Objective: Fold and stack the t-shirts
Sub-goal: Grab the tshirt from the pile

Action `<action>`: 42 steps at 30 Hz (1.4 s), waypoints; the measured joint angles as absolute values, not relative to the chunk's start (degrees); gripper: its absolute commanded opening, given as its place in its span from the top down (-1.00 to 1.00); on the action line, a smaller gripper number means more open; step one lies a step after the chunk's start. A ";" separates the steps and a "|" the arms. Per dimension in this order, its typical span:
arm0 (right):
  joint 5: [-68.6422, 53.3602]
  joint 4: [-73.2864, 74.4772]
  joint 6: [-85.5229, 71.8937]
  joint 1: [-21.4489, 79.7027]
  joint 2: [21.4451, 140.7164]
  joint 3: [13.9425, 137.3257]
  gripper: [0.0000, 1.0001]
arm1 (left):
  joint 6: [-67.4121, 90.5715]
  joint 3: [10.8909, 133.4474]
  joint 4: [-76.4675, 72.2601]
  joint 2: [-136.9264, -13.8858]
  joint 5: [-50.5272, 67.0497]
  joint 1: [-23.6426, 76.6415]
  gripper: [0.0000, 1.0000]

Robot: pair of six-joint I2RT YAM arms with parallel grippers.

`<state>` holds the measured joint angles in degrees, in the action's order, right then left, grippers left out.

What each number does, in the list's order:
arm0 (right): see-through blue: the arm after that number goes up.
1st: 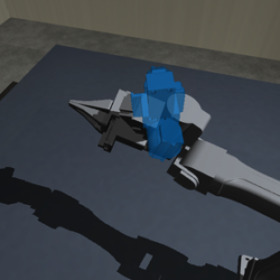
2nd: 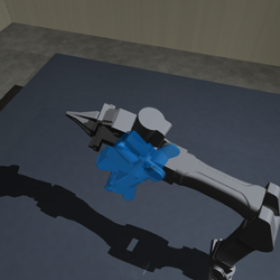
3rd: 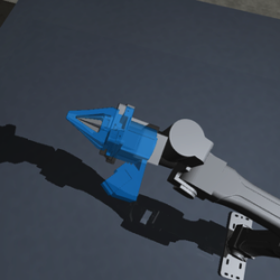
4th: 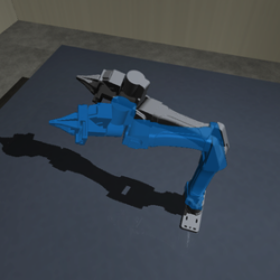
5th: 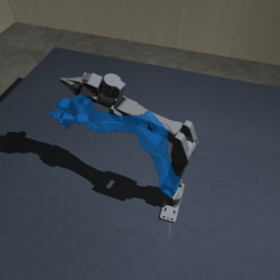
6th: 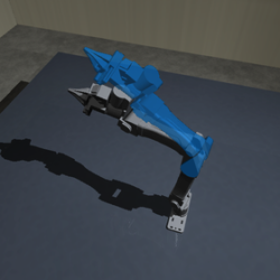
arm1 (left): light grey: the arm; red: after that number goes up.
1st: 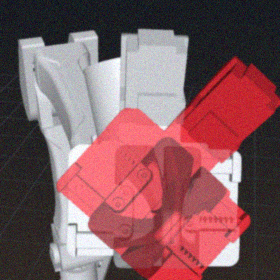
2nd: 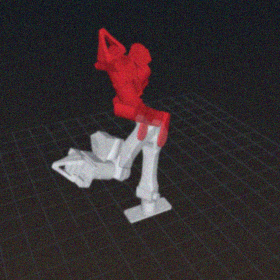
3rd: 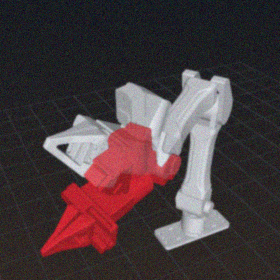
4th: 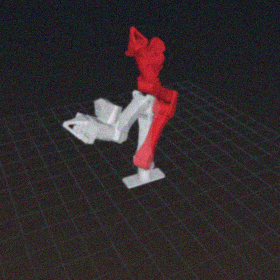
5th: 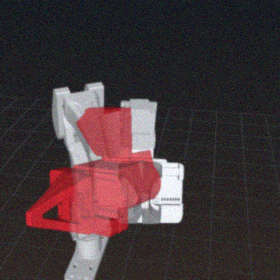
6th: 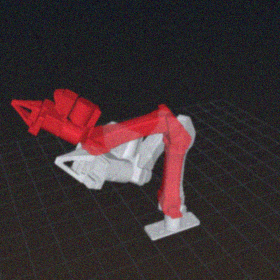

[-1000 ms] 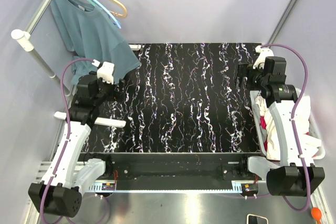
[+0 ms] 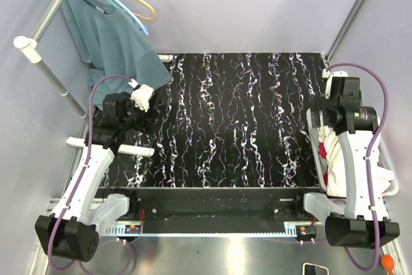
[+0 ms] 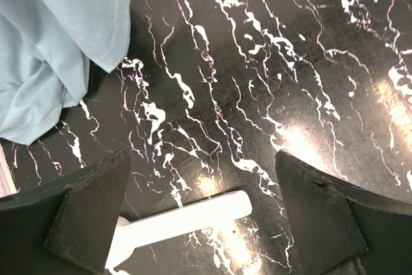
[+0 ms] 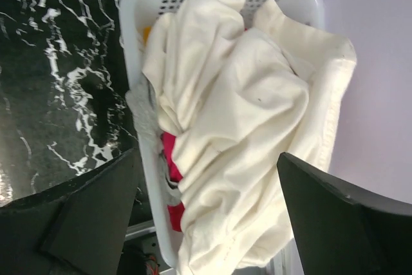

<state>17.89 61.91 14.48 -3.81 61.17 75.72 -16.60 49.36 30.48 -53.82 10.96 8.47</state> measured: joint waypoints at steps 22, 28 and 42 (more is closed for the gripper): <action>25.39 62.98 24.27 -4.45 52.03 58.92 -0.61 | -19.18 49.80 31.16 -60.64 8.49 8.75 -0.98; 25.43 61.28 25.67 -4.56 51.92 55.07 -0.42 | -19.94 49.80 31.18 -61.52 6.59 8.75 -0.98; 27.94 58.61 28.42 -5.78 52.25 55.02 1.00 | -20.58 49.21 30.28 -62.11 5.91 8.78 -0.98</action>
<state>27.94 58.61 28.42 -5.78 52.25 55.02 -20.58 49.21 30.28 -62.11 5.91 8.78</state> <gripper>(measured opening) 0.019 0.988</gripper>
